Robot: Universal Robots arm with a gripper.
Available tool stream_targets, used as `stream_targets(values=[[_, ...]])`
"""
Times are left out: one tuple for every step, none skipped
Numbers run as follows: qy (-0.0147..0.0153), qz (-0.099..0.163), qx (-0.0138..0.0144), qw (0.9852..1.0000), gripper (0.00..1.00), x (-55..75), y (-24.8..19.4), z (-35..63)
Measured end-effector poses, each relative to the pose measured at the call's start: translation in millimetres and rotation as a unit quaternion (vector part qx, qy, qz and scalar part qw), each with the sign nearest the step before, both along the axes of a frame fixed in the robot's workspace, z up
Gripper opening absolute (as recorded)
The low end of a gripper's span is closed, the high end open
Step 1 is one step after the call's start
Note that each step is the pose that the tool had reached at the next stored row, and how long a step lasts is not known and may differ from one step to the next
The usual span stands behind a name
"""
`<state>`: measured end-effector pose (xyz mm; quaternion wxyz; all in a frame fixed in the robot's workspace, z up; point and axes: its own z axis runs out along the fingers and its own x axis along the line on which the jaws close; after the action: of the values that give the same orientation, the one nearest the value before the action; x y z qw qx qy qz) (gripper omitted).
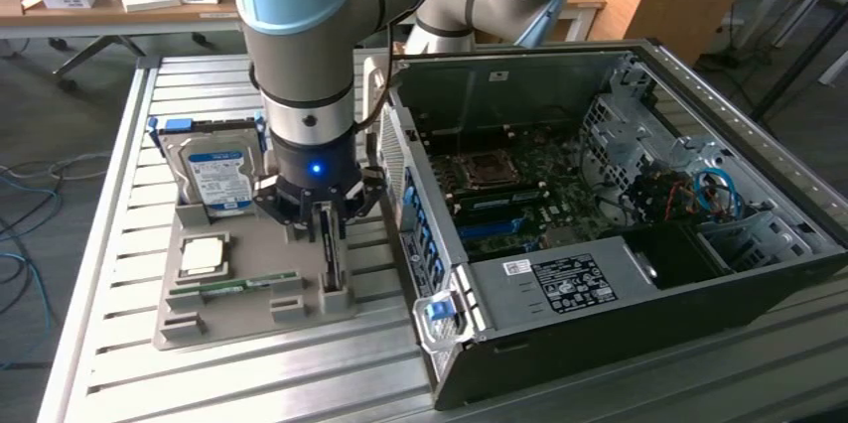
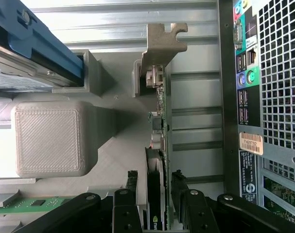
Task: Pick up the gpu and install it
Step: 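Pick up the gpu and move the gpu toward the slot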
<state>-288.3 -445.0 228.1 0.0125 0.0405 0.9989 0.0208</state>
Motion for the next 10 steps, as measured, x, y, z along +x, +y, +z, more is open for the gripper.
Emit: stream_targets(values=[[-0.0001, 0.000, 0.0000, 1.0000, 0.41, 0.0, 0.0, 0.0], [0.0000, 0.000, 0.0000, 1.0000, 0.41, 0.0, 0.0, 0.0], [0.0000, 0.000, 0.0001, 1.0000, 0.41, 0.0, 0.0, 0.0], [-0.0001, 0.000, 0.0001, 1.0000, 0.41, 0.0, 0.0, -0.1], [0.0000, 0.000, 0.0001, 1.0000, 0.41, 0.0, 0.0, 0.0], [0.0000, 0.000, 0.0000, 1.0000, 0.41, 0.0, 0.0, 0.0], [-0.0001, 0.000, 0.0001, 1.0000, 0.40, 0.0, 0.0, -0.1], [-0.0001, 0.000, 0.0000, 1.0000, 0.40, 0.0, 0.0, -0.1], [0.0000, 0.000, 0.0001, 1.0000, 0.33, 0.0, 0.0, -0.1], [0.0000, 0.000, 0.0001, 1.0000, 0.33, 0.0, 0.0, -0.1]])
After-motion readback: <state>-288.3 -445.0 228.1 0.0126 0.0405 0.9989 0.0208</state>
